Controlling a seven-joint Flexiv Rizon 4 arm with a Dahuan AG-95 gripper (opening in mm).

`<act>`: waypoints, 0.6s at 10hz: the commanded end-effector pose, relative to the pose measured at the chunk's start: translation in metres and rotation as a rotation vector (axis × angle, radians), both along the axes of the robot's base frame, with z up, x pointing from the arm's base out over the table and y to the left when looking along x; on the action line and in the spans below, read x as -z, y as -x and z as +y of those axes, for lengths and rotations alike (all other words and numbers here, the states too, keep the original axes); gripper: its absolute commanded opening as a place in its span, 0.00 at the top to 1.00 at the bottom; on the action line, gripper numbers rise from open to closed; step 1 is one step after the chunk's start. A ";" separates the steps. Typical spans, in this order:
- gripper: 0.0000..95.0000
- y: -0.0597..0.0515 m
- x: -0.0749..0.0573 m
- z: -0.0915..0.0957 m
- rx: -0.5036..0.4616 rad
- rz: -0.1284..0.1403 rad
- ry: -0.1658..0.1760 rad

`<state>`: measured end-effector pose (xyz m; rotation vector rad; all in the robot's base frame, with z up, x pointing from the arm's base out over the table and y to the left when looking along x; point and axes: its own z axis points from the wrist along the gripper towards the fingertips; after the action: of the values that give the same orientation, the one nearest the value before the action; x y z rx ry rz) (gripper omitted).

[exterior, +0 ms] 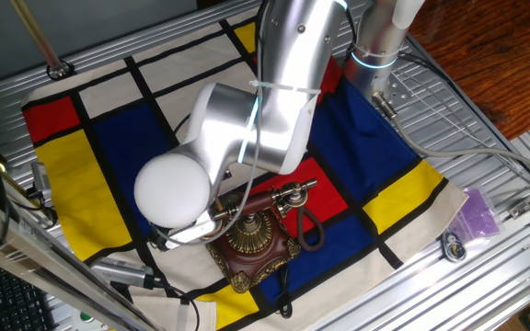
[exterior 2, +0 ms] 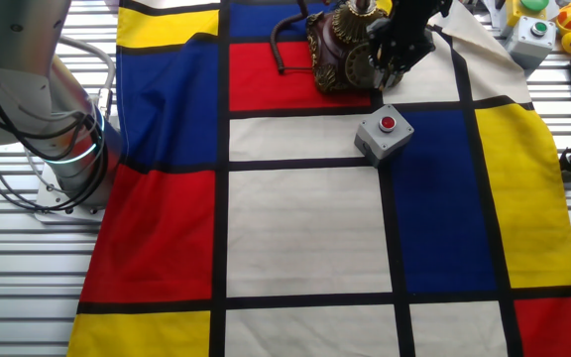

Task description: Dial a number on an old rotary phone

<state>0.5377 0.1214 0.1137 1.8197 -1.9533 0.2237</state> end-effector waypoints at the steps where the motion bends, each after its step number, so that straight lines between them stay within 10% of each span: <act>1: 1.00 -0.001 0.001 0.000 0.037 0.004 0.001; 6: 1.00 -0.001 0.002 -0.002 0.090 0.016 0.008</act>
<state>0.5383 0.1190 0.1118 1.7191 -2.0141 0.1859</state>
